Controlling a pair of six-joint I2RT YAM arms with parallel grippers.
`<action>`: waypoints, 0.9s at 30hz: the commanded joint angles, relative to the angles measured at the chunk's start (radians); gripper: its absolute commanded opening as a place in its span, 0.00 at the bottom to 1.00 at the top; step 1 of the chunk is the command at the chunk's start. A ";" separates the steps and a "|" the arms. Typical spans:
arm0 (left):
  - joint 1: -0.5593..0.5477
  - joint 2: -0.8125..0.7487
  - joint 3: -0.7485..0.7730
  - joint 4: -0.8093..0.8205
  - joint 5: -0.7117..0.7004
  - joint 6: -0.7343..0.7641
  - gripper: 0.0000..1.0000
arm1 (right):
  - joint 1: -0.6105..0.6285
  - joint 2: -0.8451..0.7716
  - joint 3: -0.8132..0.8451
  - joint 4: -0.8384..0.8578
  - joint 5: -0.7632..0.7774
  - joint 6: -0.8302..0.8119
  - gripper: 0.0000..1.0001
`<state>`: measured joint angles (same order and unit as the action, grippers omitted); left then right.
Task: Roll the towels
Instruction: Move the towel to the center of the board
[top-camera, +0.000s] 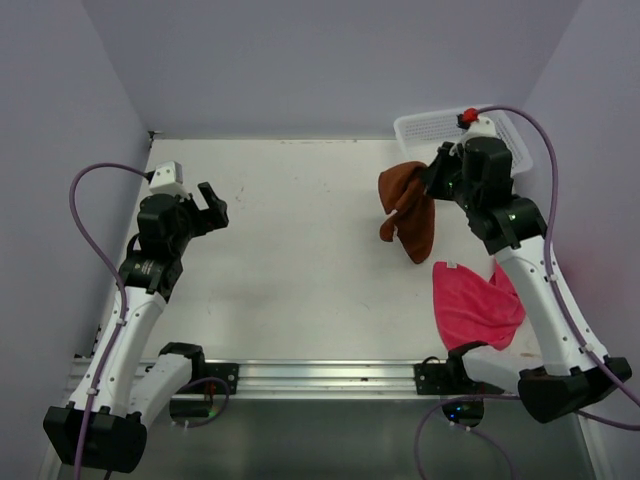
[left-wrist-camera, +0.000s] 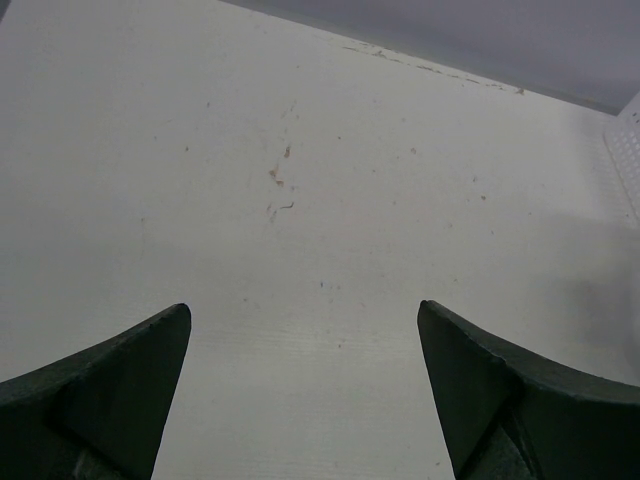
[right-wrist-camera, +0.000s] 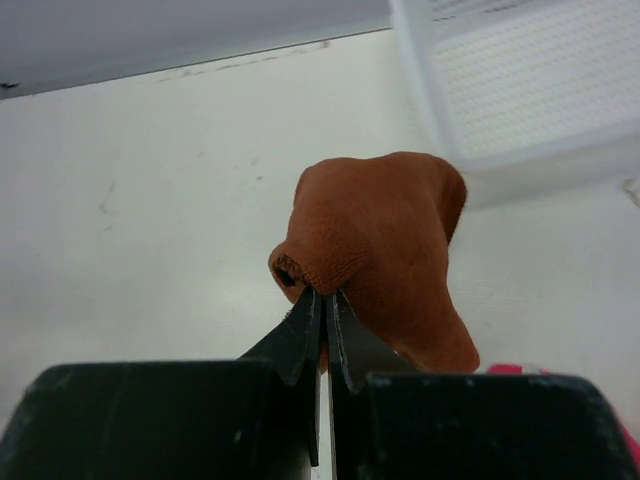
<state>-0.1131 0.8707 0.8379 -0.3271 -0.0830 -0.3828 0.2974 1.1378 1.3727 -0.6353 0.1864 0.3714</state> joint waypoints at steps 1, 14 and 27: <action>0.007 -0.016 0.027 0.016 0.005 -0.004 1.00 | 0.038 0.062 0.072 0.063 -0.276 -0.029 0.00; 0.009 -0.025 0.027 0.013 -0.026 -0.004 1.00 | 0.287 0.321 0.192 0.282 -0.611 0.020 0.01; 0.009 -0.006 0.026 0.014 -0.011 -0.004 1.00 | 0.327 0.576 0.230 0.207 -0.404 0.075 0.46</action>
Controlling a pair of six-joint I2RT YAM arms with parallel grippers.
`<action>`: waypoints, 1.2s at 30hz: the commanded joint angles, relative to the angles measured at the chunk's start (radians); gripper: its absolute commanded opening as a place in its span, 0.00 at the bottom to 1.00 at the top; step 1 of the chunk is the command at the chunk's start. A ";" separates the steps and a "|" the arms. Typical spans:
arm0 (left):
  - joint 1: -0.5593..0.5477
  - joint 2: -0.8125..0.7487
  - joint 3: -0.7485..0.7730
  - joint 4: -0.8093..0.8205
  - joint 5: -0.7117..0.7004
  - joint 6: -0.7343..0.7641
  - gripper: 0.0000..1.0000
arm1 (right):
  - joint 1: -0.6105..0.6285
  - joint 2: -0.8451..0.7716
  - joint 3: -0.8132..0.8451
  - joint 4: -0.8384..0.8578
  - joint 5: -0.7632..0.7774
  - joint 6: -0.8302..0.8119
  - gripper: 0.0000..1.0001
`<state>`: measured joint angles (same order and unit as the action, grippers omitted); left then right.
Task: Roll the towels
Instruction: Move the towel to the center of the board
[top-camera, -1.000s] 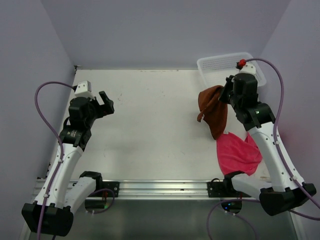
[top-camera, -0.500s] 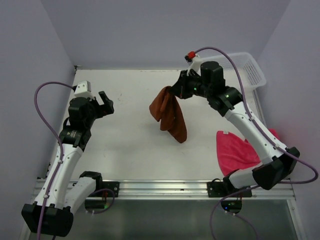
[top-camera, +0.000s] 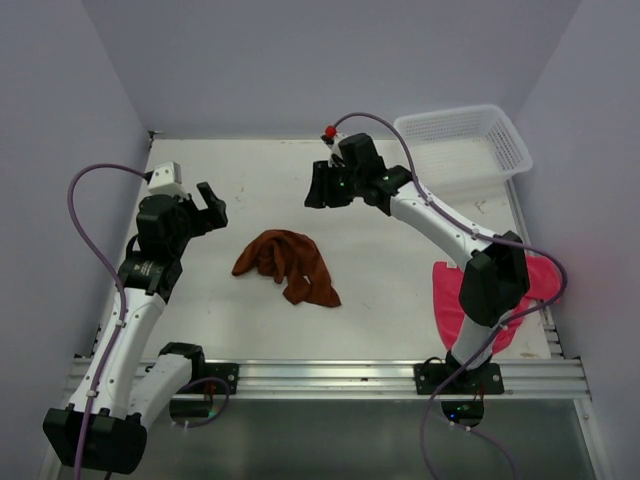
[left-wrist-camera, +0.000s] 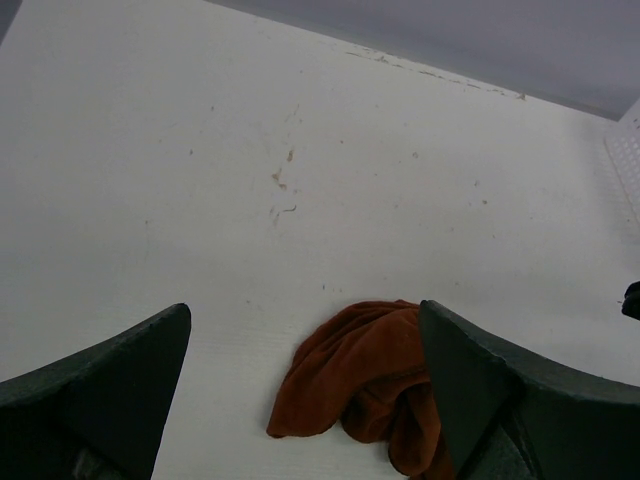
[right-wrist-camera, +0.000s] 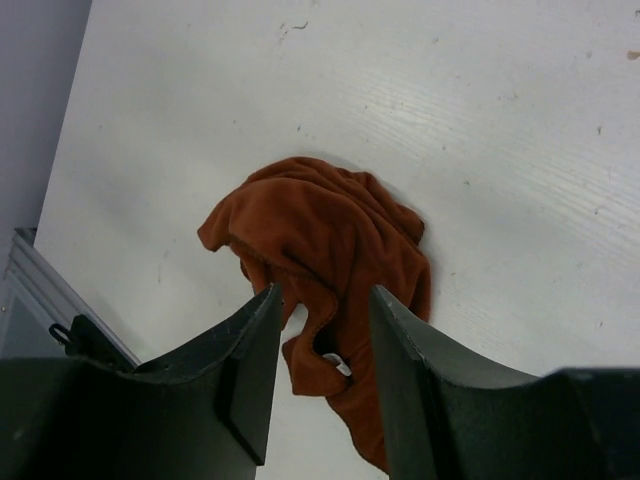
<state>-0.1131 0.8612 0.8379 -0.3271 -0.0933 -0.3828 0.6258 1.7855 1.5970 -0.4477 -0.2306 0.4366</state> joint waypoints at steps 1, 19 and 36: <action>0.007 0.006 0.024 0.016 0.007 -0.004 1.00 | 0.000 -0.099 -0.018 0.041 -0.005 -0.005 0.43; 0.009 0.033 0.018 0.026 0.066 -0.013 1.00 | 0.187 -0.147 -0.496 0.218 -0.124 -0.159 0.35; 0.009 0.058 0.017 0.031 0.084 -0.011 1.00 | 0.203 0.046 -0.460 0.293 -0.139 -0.182 0.34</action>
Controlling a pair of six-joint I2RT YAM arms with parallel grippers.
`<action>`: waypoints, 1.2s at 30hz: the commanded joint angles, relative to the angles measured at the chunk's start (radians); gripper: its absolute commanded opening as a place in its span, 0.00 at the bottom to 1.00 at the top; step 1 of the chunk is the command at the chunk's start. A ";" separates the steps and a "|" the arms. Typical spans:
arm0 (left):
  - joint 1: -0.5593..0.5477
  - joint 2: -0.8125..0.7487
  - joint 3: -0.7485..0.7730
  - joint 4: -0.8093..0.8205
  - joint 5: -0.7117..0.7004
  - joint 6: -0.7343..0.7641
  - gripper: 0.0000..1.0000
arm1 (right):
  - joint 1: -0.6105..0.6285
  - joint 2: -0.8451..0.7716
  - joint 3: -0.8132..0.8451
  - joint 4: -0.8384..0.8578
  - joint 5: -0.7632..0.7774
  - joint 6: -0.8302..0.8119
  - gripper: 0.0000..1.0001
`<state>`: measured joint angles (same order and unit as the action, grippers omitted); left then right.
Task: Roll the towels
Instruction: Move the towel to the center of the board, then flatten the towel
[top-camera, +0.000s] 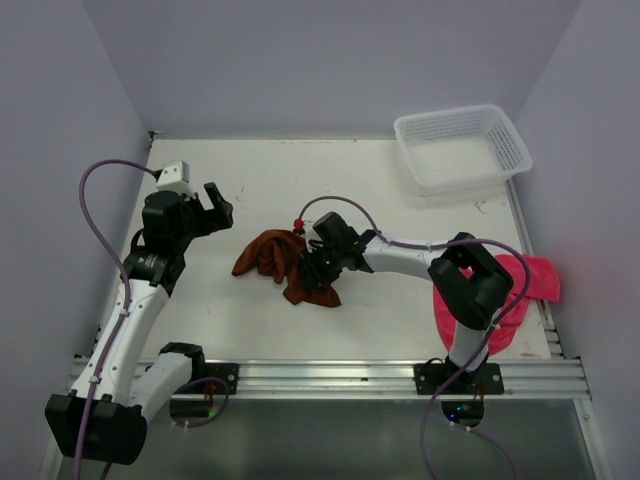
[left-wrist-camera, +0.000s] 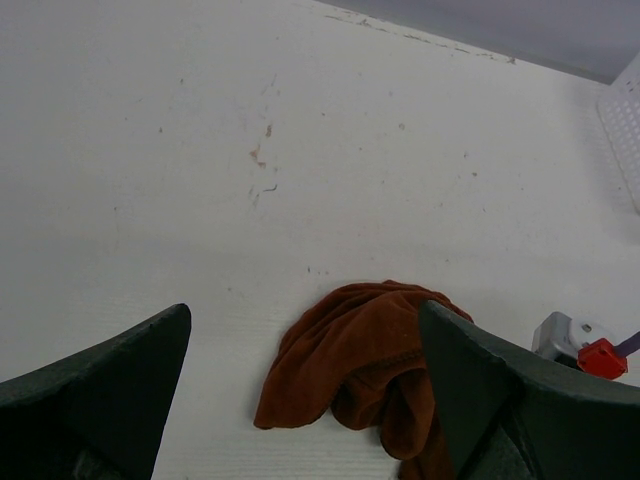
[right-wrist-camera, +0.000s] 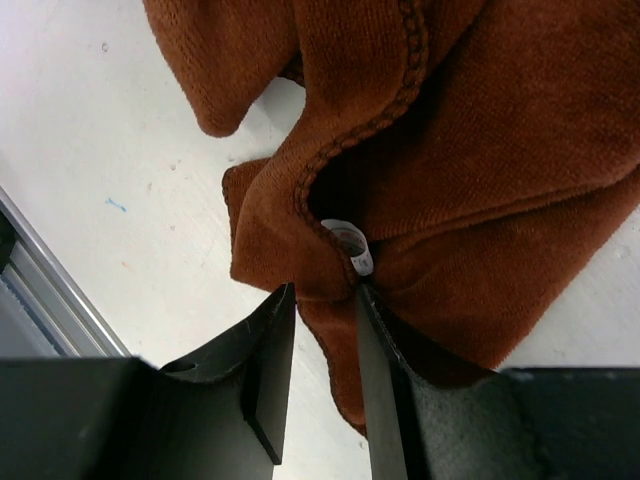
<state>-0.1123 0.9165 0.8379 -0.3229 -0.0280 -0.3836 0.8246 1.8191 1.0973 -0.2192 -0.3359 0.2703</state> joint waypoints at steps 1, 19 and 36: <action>0.008 0.004 0.017 0.027 0.019 -0.011 1.00 | 0.004 0.017 0.039 0.072 -0.034 -0.014 0.34; 0.008 0.005 0.015 0.030 0.023 -0.011 1.00 | 0.008 0.002 0.056 0.014 0.029 -0.029 0.10; 0.008 0.025 0.003 0.065 0.174 0.011 0.99 | -0.045 -0.285 0.242 -0.390 0.444 -0.026 0.00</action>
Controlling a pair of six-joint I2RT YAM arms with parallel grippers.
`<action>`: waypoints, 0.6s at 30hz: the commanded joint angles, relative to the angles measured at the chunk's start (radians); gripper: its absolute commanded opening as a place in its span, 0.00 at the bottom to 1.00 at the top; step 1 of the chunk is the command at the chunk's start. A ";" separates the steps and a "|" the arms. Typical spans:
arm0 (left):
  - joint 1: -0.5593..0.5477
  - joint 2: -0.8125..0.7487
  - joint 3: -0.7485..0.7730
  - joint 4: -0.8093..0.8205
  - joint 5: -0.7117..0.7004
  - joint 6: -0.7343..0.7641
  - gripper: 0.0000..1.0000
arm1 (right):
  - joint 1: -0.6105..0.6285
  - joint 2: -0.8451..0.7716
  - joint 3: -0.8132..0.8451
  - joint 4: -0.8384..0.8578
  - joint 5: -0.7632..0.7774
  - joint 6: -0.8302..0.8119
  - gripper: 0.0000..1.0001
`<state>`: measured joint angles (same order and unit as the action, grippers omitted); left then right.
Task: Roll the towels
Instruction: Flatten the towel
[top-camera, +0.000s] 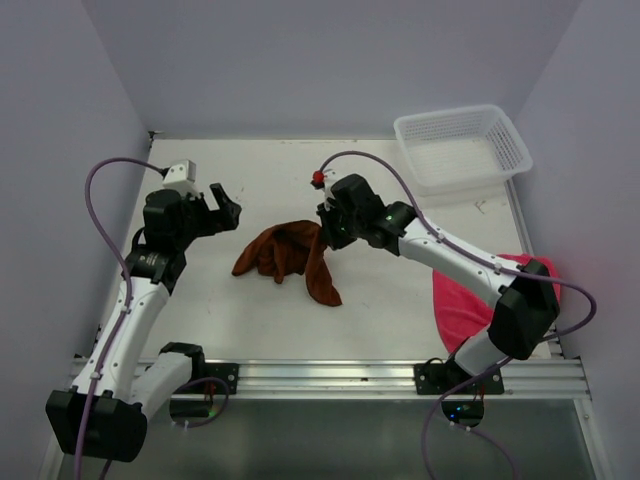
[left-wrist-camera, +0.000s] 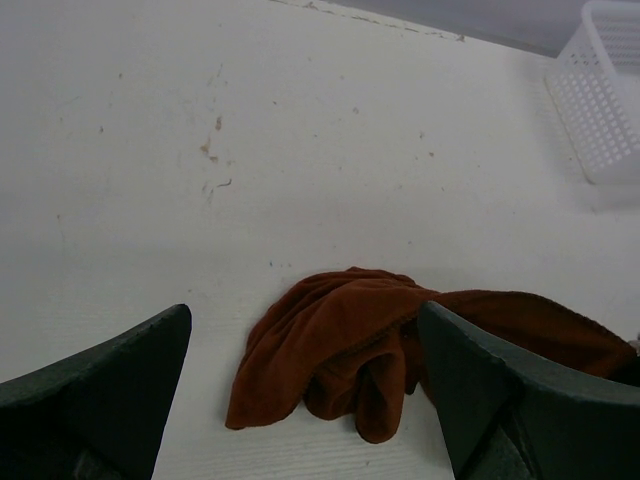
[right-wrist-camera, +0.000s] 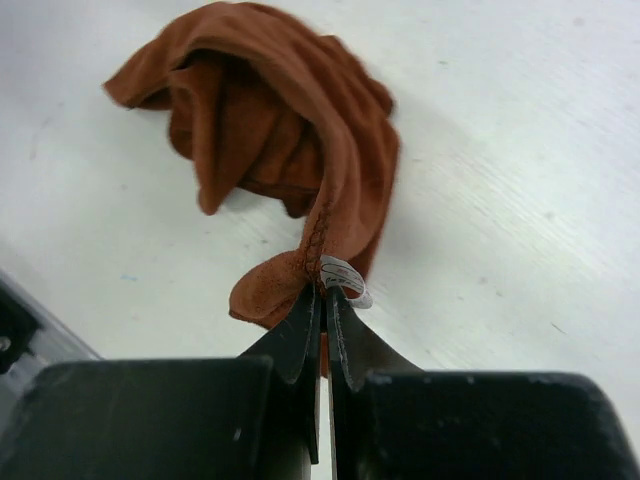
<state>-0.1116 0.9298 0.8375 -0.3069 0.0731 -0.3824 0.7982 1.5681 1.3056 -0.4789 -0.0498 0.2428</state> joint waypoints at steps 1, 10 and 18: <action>0.006 0.018 0.003 0.052 0.092 0.010 0.99 | -0.043 -0.040 0.034 -0.145 0.183 0.009 0.00; -0.040 0.106 0.015 0.036 0.166 0.034 0.95 | -0.304 -0.143 -0.103 -0.129 0.087 0.095 0.00; -0.198 0.118 0.031 0.008 0.048 0.037 0.87 | -0.353 -0.088 -0.115 -0.102 0.054 0.095 0.00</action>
<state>-0.2504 1.0641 0.8375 -0.3107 0.1722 -0.3656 0.4595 1.4712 1.1877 -0.5903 0.0273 0.3222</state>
